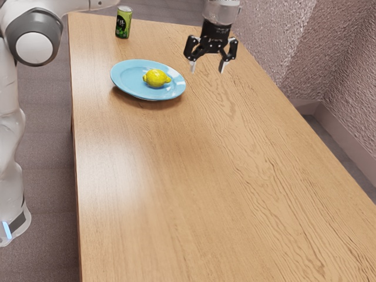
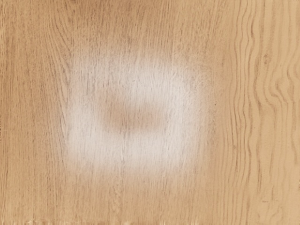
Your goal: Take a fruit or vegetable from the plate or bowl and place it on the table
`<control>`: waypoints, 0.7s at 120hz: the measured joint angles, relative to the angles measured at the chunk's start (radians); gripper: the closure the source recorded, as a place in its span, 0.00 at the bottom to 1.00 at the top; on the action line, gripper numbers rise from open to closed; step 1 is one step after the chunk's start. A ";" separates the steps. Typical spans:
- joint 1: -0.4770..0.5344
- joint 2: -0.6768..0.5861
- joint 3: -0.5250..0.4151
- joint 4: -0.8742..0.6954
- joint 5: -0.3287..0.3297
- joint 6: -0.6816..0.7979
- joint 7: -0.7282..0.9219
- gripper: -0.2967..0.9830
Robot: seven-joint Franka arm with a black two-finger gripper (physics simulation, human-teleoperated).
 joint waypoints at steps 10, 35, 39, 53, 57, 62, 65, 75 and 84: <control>-0.028 0.001 0.001 -0.002 -0.002 -0.002 -0.096 0.23; -0.149 -0.019 0.043 -0.018 -0.038 -0.023 -0.237 0.23; -0.202 -0.018 0.095 -0.020 -0.050 -0.028 -0.213 0.23; -0.244 -0.013 0.195 -0.021 -0.070 -0.041 -0.032 0.23; -0.219 -0.024 0.202 -0.023 -0.072 -0.044 0.030 0.23; -0.180 -0.033 0.209 -0.048 -0.072 -0.046 0.103 0.23; -0.157 -0.043 0.212 -0.078 -0.072 -0.048 0.143 0.23; -0.119 -0.075 0.266 -0.172 -0.073 -0.051 0.280 0.23; -0.092 -0.106 0.355 -0.238 -0.048 -0.044 0.424 0.23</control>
